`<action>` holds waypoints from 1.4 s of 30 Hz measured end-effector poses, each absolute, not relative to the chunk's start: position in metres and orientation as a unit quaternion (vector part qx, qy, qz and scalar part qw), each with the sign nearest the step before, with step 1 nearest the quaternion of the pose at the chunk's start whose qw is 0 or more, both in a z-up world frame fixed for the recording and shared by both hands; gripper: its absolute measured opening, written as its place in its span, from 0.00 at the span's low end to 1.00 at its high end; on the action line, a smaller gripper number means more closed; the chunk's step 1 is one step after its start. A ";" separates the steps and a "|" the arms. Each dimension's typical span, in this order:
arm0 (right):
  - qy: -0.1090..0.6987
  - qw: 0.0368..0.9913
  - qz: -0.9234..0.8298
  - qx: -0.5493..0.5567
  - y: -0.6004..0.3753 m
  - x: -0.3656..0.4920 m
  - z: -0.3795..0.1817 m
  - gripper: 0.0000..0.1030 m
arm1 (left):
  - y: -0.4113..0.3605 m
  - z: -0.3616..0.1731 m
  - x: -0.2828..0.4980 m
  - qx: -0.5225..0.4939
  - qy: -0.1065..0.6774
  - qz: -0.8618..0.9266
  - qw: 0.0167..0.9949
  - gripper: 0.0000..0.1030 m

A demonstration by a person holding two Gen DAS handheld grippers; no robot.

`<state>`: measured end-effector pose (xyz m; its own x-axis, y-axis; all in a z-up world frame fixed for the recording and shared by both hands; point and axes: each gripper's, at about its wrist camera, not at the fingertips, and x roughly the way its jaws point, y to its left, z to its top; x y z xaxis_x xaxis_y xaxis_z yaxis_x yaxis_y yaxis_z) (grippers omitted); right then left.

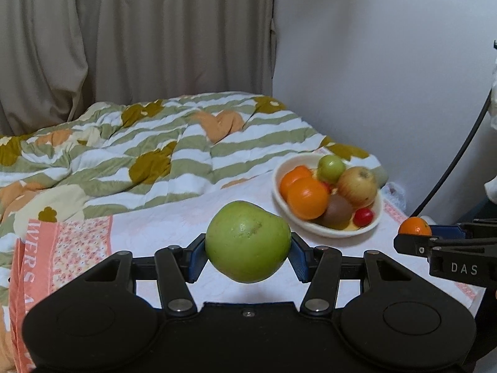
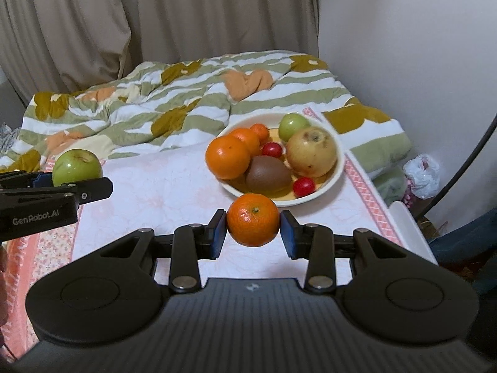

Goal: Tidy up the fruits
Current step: 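Carry the green apple and mandarin over the white bowl with both tools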

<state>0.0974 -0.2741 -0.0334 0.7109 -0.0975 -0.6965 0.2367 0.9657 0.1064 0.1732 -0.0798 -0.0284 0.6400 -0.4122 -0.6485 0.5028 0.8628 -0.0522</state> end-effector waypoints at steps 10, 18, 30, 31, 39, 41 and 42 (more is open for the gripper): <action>0.361 0.928 -0.057 0.079 -0.337 0.089 -0.010 0.51 | -0.135 -0.001 0.157 0.049 0.317 -0.226 0.920 0.56; 0.348 0.936 0.001 0.053 -0.402 0.118 -0.001 0.51 | -0.191 0.002 0.165 0.028 0.317 -0.179 0.931 0.56; 0.345 0.937 0.046 0.031 -0.454 0.184 -0.013 0.51 | -0.258 -0.023 0.217 0.032 0.341 -0.159 0.926 0.57; 0.347 0.936 0.046 0.034 -0.457 0.190 -0.014 0.51 | -0.262 -0.027 0.222 0.036 0.346 -0.162 0.923 0.57; 0.359 0.932 0.036 0.045 -0.467 0.222 -0.029 0.51 | -0.284 -0.066 0.260 0.067 0.391 -0.177 0.901 0.57; 0.362 0.930 0.034 0.046 -0.467 0.226 -0.033 0.51 | -0.286 -0.072 0.267 0.071 0.397 -0.177 0.898 0.57; 0.364 0.930 0.032 0.047 -0.468 0.228 -0.035 0.51 | -0.286 -0.074 0.269 0.074 0.399 -0.178 0.897 0.57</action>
